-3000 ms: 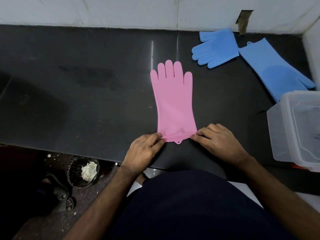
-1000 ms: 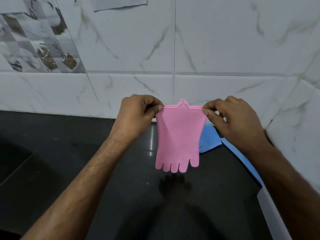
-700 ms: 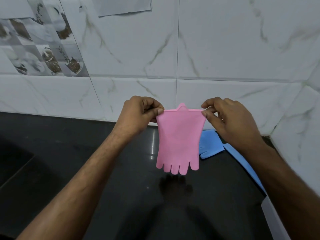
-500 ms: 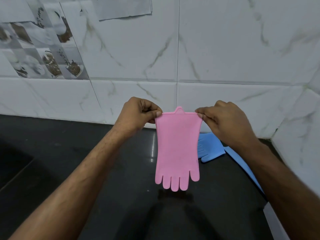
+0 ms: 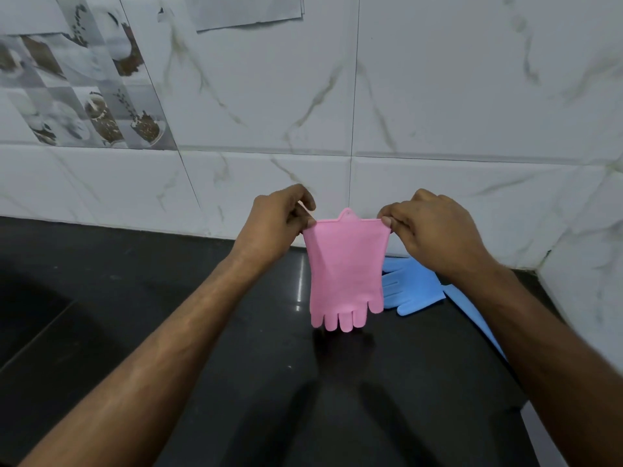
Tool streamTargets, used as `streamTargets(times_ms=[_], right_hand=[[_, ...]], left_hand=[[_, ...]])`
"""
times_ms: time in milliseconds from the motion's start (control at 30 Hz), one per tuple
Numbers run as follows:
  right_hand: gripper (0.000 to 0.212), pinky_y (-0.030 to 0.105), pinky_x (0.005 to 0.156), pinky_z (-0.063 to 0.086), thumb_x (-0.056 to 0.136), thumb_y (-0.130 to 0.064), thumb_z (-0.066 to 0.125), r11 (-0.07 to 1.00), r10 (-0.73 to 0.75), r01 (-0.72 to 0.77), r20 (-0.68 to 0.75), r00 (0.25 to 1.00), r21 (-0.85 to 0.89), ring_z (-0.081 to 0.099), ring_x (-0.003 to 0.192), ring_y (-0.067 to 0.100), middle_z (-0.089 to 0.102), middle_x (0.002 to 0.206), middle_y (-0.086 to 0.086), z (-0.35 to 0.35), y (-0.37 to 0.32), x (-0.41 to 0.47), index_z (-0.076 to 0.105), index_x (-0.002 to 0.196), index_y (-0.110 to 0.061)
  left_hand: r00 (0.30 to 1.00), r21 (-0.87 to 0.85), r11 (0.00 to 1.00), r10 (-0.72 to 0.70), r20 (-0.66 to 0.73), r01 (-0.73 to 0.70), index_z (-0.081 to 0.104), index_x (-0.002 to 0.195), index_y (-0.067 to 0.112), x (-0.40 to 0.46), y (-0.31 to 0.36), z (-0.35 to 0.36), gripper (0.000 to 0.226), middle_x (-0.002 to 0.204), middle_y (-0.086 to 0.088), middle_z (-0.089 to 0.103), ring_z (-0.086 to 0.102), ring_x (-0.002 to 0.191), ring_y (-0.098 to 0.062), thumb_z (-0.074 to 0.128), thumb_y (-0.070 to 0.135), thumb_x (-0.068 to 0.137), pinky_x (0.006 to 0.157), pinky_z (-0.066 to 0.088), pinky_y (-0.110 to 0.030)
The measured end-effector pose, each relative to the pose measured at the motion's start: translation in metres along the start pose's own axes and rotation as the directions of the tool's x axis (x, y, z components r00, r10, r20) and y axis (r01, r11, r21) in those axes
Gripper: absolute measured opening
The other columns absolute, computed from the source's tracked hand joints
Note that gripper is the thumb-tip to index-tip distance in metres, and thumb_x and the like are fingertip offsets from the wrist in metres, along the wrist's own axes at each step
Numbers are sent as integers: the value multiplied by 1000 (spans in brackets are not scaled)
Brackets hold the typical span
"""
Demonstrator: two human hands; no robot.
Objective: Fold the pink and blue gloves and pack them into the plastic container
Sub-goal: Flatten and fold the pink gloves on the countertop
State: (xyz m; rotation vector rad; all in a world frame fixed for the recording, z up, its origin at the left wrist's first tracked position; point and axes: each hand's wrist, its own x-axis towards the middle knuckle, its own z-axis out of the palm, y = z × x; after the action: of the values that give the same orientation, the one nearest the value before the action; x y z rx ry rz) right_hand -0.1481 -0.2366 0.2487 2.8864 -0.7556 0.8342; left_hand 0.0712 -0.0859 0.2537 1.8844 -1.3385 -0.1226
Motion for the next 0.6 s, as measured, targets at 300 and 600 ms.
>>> streamTargets(times_ms=[300,600], right_hand=[[23,32,65,38,104,-29,50,971,227,-225,-22,974,82,61,80,29,51,86,0,34,14,66,72,104,-36],[19,28,62,36,103,-38,54,953,205,-182,-76,976,241,54,86,14,63,85,-1,39,15,37,73,102,-38]], left_hand=[[996,510,856,94,0,-81,67,87,8,45,-1,3,22,86,-8,59,62,82,-32,47,1,83,63,48,-40],[947,506,841,293,-129,-191,81,97,13,17,-9,7,22,95,-6,73,64,90,-29,62,3,93,69,40,-33]])
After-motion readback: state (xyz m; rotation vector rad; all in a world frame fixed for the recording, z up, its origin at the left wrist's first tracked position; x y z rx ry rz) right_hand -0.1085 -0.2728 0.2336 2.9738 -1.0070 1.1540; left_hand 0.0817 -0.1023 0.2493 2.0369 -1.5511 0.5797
